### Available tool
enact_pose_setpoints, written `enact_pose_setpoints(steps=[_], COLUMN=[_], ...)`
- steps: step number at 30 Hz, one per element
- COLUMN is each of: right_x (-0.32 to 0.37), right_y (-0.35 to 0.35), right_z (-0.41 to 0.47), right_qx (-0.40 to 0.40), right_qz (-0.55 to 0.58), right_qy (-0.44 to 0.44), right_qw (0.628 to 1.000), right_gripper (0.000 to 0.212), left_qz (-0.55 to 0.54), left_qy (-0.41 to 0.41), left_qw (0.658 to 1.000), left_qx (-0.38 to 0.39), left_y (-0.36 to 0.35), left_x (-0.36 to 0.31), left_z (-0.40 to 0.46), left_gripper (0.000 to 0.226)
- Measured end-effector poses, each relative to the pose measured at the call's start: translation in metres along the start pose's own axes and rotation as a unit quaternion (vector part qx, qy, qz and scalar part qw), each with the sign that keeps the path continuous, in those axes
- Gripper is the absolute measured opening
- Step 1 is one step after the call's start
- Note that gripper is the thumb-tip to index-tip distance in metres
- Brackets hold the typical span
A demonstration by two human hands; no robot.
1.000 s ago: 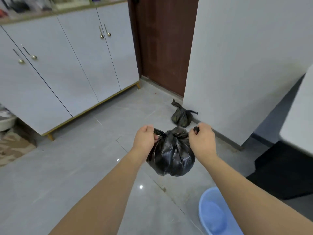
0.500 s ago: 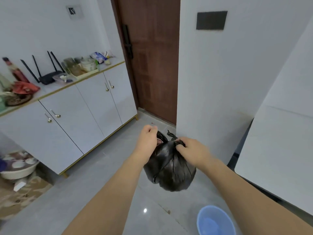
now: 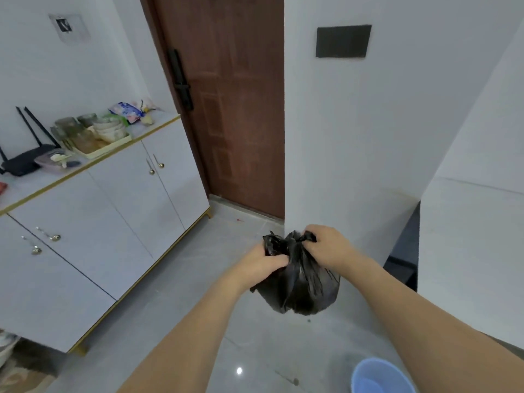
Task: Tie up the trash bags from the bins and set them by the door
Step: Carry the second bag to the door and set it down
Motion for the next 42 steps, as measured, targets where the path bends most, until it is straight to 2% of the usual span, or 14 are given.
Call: enact_pose_setpoints(steps=[2, 5, 10, 13, 19, 22, 25, 28, 31, 35, 42], right_x=[0.001, -0.01, -0.043, -0.065, -0.103, -0.121, -0.145, -0.179, -0.227, -0.314, -0.498], right_y=[0.007, 0.022, 0.047, 0.056, 0.077, 0.083, 0.084, 0.071, 0.043, -0.026, -0.222], right_z=[0.02, 0.049, 0.109, 0.145, 0.197, 0.226, 0.249, 0.271, 0.294, 0.319, 0.33], right_qx=[-0.027, -0.061, -0.081, -0.085, -0.119, -0.114, -0.135, -0.149, -0.156, -0.142, -0.089], right_qz=[0.003, 0.018, 0.016, 0.02, 0.018, 0.051, 0.093, 0.115, 0.131, 0.111, 0.093], right_qy=[-0.011, -0.029, -0.045, -0.052, -0.095, -0.102, -0.133, -0.16, -0.178, -0.196, -0.225], right_qw=[1.0, 0.998, 0.996, 0.995, 0.988, 0.987, 0.977, 0.969, 0.963, 0.964, 0.966], right_gripper=[0.019, 0.03, 0.019, 0.015, 0.021, 0.019, 0.036, 0.031, 0.019, 0.025, 0.025], left_qz=[0.041, 0.148, 0.192, 0.19, 0.148, 0.151, 0.158, 0.171, 0.173, 0.168, 0.138], left_qy=[-0.025, -0.049, -0.087, -0.09, -0.086, -0.09, -0.092, -0.092, -0.077, -0.064, -0.007], left_qw=[0.999, 0.983, 0.97, 0.972, 0.984, 0.984, 0.983, 0.981, 0.981, 0.983, 0.988], left_qx=[-0.018, -0.098, -0.118, -0.104, -0.058, -0.032, -0.006, 0.024, 0.04, 0.046, 0.063], left_y=[0.015, 0.042, 0.065, 0.07, 0.071, 0.067, 0.061, 0.051, 0.034, -0.008, -0.116], left_x=[-0.012, -0.033, -0.075, -0.091, -0.113, -0.121, -0.121, -0.11, -0.081, -0.002, 0.238], left_z=[0.023, 0.069, 0.139, 0.178, 0.254, 0.297, 0.344, 0.394, 0.446, 0.521, 0.64], left_gripper=[0.015, 0.012, 0.017, 0.02, 0.023, 0.022, 0.021, 0.021, 0.02, 0.018, 0.018])
Point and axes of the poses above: each hand's wrist, its own z-axis towards the middle knuckle, its own y-axis out of the back of the hand, x = y × z, the point moved 6 cm from there along z, towards the middle knuckle, and after that the axes turned 7 degrees about y, right-handed, at the moved point
